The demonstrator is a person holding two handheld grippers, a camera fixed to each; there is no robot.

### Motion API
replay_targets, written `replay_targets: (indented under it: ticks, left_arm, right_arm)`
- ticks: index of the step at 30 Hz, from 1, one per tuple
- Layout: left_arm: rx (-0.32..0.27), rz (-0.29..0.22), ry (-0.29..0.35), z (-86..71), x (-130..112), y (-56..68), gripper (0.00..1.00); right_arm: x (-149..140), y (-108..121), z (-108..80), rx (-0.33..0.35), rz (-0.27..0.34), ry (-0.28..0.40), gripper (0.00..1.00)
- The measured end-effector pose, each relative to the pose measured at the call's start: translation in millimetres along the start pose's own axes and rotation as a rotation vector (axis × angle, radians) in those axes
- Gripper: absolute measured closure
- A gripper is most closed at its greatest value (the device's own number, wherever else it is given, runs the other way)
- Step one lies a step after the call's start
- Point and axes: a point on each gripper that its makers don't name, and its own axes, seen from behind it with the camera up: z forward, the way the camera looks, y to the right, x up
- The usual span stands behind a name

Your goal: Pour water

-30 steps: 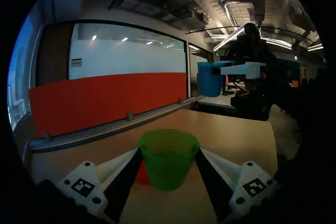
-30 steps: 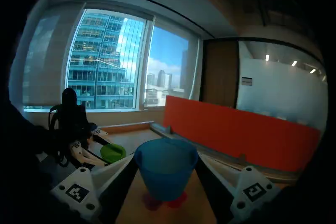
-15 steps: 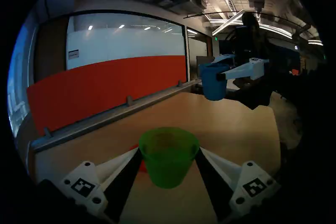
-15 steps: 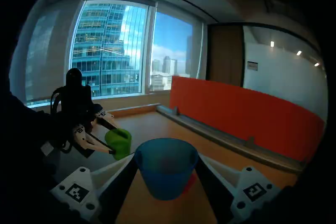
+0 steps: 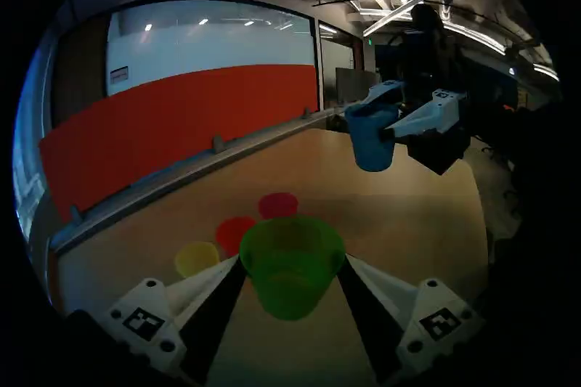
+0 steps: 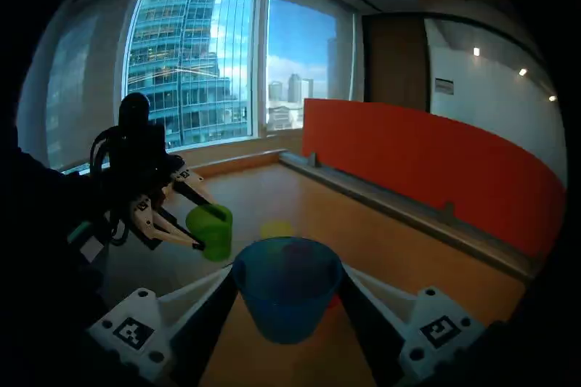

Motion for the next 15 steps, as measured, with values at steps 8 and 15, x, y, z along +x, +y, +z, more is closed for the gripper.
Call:
replay_targets:
  ticks: [8,15]
  left_arm:
    - [-0.012,-0.003,-0.061,6.6,-20.1,0.4,0.14]
    - [-0.024,-0.013,-0.107,10.7,-37.3,2.8,0.14]
  right_arm:
    - [-33.5,-0.9,10.6,0.019,-0.008,-0.075,0.08]
    - [-60.9,-2.6,19.8,0.034,-0.003,-0.133,0.07]
